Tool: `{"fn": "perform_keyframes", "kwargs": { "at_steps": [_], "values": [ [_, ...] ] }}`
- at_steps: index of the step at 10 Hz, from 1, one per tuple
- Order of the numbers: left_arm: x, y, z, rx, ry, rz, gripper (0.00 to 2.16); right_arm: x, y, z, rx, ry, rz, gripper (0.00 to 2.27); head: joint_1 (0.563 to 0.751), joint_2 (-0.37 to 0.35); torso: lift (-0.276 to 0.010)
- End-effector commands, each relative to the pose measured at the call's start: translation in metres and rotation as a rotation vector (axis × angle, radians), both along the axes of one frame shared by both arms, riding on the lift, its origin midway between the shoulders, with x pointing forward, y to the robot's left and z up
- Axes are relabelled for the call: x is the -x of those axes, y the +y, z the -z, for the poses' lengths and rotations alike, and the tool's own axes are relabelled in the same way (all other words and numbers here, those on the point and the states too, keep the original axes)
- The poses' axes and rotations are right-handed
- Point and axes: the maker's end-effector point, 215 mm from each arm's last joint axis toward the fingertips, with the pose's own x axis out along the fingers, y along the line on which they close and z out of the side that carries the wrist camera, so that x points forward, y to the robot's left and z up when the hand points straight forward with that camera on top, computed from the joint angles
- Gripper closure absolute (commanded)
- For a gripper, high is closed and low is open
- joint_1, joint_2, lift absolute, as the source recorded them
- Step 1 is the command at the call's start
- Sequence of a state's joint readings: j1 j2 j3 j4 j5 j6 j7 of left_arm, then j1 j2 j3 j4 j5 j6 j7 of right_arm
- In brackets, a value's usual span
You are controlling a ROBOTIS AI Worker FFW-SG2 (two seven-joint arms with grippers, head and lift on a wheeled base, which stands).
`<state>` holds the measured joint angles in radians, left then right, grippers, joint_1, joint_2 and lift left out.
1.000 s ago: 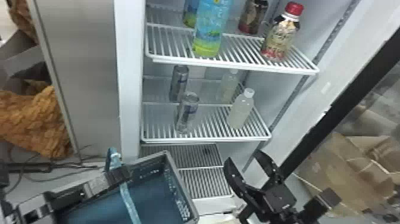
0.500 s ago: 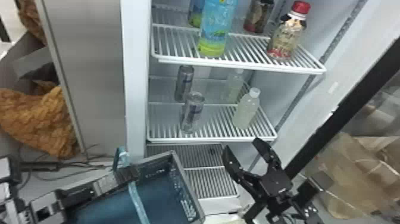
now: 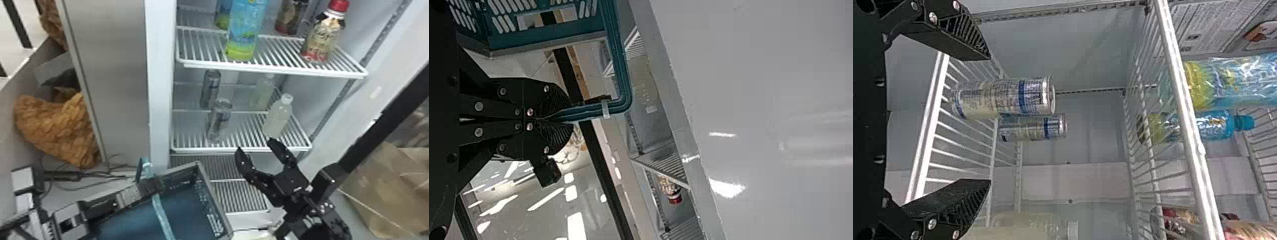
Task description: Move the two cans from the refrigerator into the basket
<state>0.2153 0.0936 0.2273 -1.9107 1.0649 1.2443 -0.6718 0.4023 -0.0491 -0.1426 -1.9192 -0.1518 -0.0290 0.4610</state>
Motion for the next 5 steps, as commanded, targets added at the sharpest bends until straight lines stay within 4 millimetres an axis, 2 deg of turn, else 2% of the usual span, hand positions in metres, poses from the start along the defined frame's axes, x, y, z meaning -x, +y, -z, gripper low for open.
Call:
{"fn": "perform_keyframes", "kwargs": {
  "at_steps": [1,3,5],
  "values": [
    [0.000,0.000,0.000,0.002,0.000,0.000,1.21,-0.010,0.006,0.000,0.005,0.011,0.001,0.17,0.695,-0.214,-0.219],
    [0.002,0.000,0.001,0.000,0.004,0.002,1.21,-0.028,0.010,0.003,0.017,0.019,-0.004,0.17,0.695,-0.207,-0.219],
    [0.001,-0.002,0.000,0.001,0.002,0.006,1.21,-0.047,0.028,0.012,0.012,0.031,-0.030,0.17,0.695,-0.193,-0.219]
  ]
}}
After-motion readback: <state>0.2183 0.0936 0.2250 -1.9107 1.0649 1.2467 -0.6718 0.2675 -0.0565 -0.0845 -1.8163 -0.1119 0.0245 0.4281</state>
